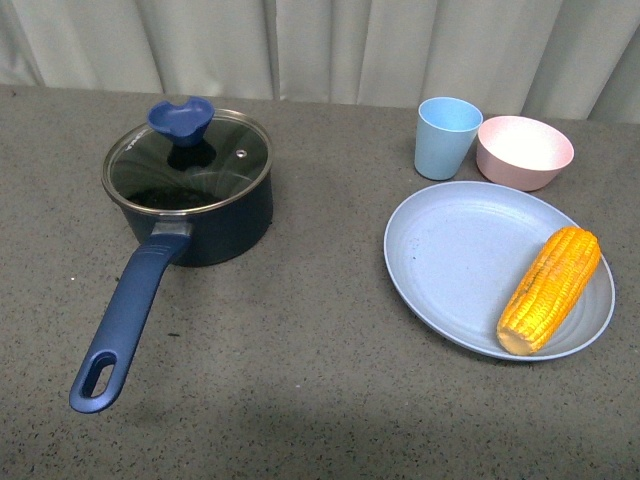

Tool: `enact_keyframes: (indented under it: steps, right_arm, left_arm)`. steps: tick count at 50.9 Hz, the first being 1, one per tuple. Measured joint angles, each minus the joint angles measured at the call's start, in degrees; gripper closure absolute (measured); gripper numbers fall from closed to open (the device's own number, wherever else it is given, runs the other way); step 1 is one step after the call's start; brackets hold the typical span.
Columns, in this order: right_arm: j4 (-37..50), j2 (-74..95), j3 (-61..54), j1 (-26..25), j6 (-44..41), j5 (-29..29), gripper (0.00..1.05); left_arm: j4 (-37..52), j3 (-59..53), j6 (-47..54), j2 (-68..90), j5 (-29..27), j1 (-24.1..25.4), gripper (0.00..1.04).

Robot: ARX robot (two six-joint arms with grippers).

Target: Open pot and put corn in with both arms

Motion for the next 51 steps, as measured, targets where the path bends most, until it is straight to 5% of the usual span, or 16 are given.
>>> enact_keyframes:
  steps: [51]
  right_arm:
    - [0.0,0.0,0.0,0.0,0.0,0.0,0.09]
  left_arm:
    - [0.0,0.0,0.0,0.0,0.0,0.0,0.07]
